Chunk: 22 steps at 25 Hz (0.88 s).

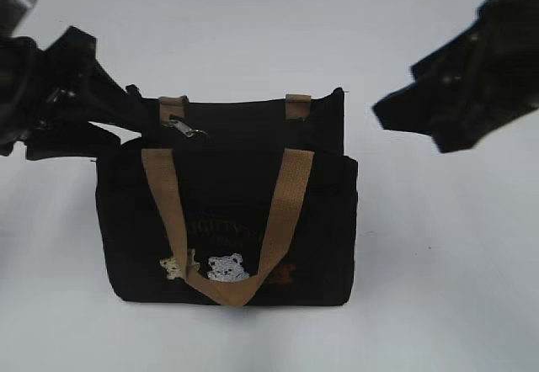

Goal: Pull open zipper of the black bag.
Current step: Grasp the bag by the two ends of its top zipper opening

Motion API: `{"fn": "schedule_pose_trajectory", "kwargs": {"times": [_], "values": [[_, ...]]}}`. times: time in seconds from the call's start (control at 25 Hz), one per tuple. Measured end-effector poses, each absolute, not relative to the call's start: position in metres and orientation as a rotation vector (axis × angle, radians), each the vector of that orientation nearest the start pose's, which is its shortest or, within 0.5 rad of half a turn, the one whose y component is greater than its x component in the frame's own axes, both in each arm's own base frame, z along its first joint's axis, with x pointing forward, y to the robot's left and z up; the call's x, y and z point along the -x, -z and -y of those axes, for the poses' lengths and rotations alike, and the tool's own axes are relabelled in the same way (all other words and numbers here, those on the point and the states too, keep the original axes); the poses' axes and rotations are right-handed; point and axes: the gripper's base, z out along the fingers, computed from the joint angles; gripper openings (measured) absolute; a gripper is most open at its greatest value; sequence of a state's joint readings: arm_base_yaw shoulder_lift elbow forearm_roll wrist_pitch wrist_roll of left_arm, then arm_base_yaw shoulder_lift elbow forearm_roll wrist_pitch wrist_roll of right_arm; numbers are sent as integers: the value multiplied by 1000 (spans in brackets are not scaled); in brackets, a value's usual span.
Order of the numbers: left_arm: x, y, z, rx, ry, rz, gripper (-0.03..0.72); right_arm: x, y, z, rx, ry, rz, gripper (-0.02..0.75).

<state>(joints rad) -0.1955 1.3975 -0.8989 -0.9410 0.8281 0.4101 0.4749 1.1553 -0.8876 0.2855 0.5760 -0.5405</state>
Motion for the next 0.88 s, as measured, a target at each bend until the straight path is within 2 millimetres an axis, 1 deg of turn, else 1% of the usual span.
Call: {"fn": "schedule_pose_trajectory", "kwargs": {"times": [0.12, 0.2, 0.32, 0.44, 0.48, 0.56, 0.68, 0.76, 0.88], "values": [[-270, -254, 111, -79, 1003, -2615, 393, -228, -311, -151, 1044, -285, -2100, 449], [-278, -248, 112, -70, 986, -2629, 344, -241, -313, -170, 1103, -290, -2074, 449], [-285, -245, 114, -80, 975, -2624, 218, -259, -311, -197, 1184, -292, -2036, 449], [-286, -248, 115, -125, 963, -2604, 63, -275, -305, -221, 1240, -296, -2017, 447], [-286, -248, 114, -133, 961, -2602, 35, -280, -304, -228, 1255, -297, -2005, 444], [-286, -248, 115, -142, 961, -2604, 6, -289, -297, -241, 1282, -299, -2002, 431], [-285, -248, 115, -155, 970, -2612, 0, -298, -292, -256, 1307, -304, -1993, 397], [-284, -248, 115, -161, 975, -2616, -1, -299, -287, -264, 1336, -311, -1998, 375], [-282, -252, 115, -172, 968, -2606, -2, -292, -283, -272, 1388, -326, -2005, 347]]}}
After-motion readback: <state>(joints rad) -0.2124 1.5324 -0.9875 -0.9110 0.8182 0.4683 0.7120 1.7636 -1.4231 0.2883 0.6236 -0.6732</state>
